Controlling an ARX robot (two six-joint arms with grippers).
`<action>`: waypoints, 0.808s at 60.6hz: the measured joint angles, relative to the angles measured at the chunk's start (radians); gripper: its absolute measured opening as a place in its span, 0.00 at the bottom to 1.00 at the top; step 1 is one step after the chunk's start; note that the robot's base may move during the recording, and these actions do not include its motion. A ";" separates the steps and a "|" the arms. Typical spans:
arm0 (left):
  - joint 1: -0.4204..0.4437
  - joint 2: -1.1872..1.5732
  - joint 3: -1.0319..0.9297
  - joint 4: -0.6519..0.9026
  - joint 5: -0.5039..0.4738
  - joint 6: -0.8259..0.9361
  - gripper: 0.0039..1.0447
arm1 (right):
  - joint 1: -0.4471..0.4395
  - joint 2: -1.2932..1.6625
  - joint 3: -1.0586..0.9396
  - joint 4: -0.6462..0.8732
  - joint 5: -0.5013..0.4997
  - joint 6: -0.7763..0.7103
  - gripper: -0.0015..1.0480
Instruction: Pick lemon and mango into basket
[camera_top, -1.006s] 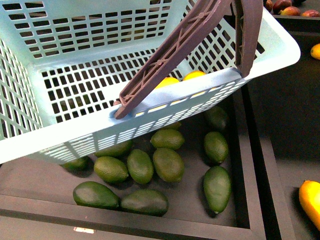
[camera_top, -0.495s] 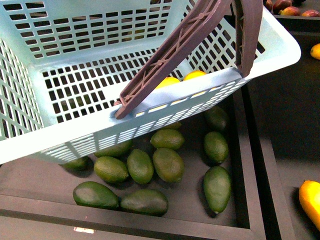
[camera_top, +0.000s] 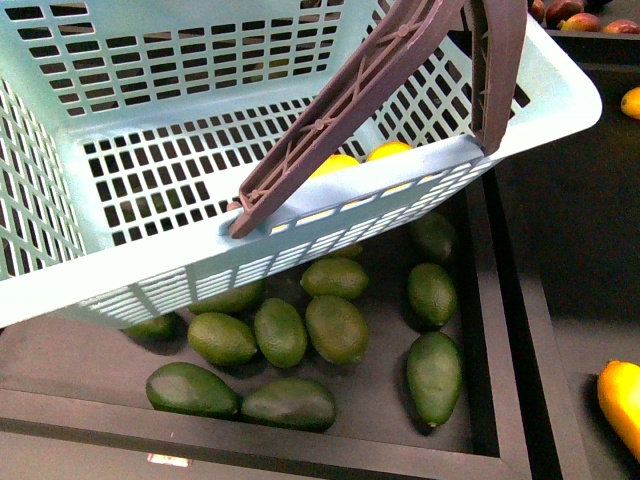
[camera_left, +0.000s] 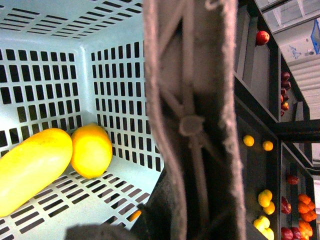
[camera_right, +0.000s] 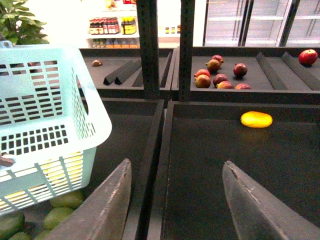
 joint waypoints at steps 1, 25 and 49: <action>0.000 0.000 0.000 0.000 0.000 0.000 0.04 | 0.000 0.000 0.000 0.000 0.000 0.000 0.62; 0.000 0.000 0.000 0.000 0.000 0.000 0.04 | 0.000 0.000 0.000 0.000 0.002 0.000 0.92; -0.011 0.000 0.000 0.000 0.011 -0.005 0.04 | 0.000 -0.001 0.000 -0.002 0.002 0.000 0.92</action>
